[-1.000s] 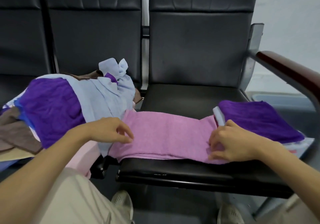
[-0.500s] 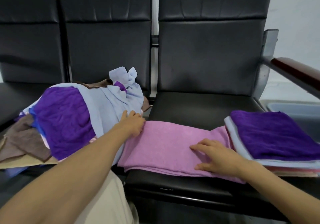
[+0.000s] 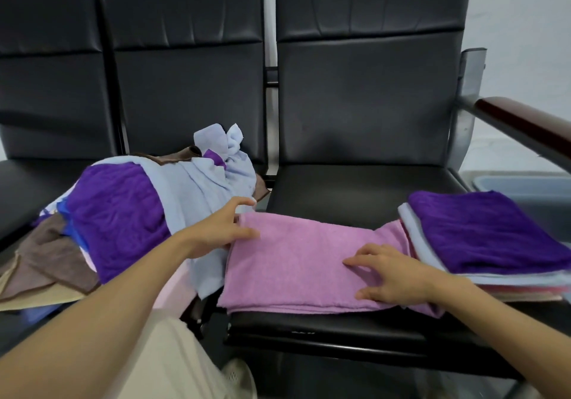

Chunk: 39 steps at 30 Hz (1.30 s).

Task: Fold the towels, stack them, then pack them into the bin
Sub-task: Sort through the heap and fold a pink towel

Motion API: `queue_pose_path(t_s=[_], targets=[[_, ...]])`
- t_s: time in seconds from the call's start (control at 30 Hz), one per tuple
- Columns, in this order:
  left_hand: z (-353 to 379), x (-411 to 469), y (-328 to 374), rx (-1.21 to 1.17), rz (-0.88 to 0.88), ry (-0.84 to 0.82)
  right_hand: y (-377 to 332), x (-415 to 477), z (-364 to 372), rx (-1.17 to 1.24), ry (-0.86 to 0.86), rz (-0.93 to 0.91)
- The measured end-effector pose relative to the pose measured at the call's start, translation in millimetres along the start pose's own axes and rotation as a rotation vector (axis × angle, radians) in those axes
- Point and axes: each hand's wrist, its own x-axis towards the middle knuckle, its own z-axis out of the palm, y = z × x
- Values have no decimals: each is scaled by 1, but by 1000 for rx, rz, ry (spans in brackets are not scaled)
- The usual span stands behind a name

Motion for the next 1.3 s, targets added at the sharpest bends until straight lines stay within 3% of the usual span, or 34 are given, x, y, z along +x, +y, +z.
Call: queue_pose_path(t_s=[0.1, 0.27, 0.43, 0.53, 0.63, 0.67, 0.77, 1.0, 1.1, 1.17, 1.23, 1.3], targets=[[-3, -9, -1, 66, 107, -67, -2, -1, 2, -25, -6, -2], [1, -15, 18, -66, 297, 80, -16, 6, 4, -21, -3, -38], [29, -13, 53, -271, 249, 148, -50, 8, 6, 155, 125, -101], [50, -7, 75, -470, 168, 125, -72, -2, -2, 482, 253, -91], [74, 3, 90, -545, 150, 124, -87, -19, -19, 1274, 166, 59], [83, 7, 94, -539, 149, 127, -87, -25, -24, 1434, 120, 87], [109, 16, 105, -483, 142, 133, -80, -38, -33, 1541, 65, 127], [151, 31, 112, -523, 95, -55, -41, -54, -30, 1278, 266, 404], [146, 30, 107, -434, 48, -165, -28, -60, -22, 1118, 252, 510], [136, 32, 99, -222, 47, -119, -25, -67, -23, 944, 214, 502], [123, 34, 87, 259, 142, 15, -23, -74, -29, 600, 190, 474], [114, 34, 76, 590, 188, 89, -23, -76, -34, 424, 229, 426]])
